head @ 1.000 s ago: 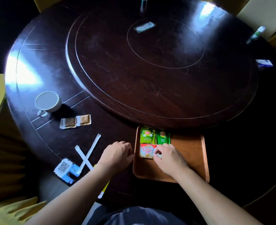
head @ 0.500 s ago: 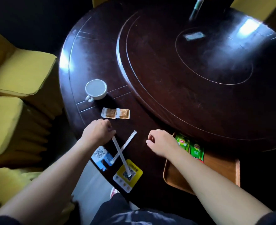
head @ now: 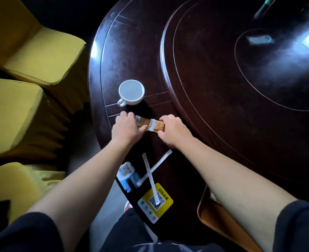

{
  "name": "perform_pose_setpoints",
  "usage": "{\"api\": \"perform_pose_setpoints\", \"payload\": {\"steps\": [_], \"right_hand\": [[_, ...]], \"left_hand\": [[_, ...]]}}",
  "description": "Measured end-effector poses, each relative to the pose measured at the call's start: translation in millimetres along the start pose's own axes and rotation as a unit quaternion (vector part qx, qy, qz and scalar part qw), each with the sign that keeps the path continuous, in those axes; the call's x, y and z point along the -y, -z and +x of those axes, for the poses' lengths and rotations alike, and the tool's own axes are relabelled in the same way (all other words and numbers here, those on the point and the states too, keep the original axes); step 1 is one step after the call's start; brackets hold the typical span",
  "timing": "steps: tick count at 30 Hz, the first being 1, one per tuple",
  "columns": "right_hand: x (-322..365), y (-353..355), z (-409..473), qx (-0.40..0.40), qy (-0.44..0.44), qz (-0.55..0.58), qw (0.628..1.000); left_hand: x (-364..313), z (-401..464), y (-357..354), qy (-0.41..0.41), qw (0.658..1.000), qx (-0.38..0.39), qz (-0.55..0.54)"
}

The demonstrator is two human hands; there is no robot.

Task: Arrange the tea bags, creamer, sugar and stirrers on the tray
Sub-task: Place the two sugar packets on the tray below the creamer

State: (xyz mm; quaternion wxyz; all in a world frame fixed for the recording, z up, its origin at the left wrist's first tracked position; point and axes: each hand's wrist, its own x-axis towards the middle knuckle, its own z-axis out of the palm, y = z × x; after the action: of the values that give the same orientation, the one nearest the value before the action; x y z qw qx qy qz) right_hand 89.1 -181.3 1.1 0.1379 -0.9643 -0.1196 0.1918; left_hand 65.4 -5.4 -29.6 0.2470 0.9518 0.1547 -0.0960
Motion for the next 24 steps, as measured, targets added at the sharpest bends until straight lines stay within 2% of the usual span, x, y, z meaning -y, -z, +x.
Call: {"api": "perform_pose_setpoints", "payload": {"steps": [8, 15, 19, 24], "right_hand": [[7, -15, 8, -0.006, -0.031, -0.007, 0.999], [6, -21, -3, -0.014, -0.085, 0.037, 0.996], [8, -25, -5, -0.015, -0.132, 0.090, 0.987], [8, -27, -13, -0.007, -0.167, 0.092, 0.982]], "left_hand": [[-8, 5, -10, 0.046, 0.989, 0.011, -0.142], [-14, 6, -10, 0.050, 0.994, 0.032, -0.090], [-20, 1, -11, 0.065, 0.989, 0.041, -0.125], [-21, -7, -9, 0.058, 0.988, 0.050, -0.136]]}}
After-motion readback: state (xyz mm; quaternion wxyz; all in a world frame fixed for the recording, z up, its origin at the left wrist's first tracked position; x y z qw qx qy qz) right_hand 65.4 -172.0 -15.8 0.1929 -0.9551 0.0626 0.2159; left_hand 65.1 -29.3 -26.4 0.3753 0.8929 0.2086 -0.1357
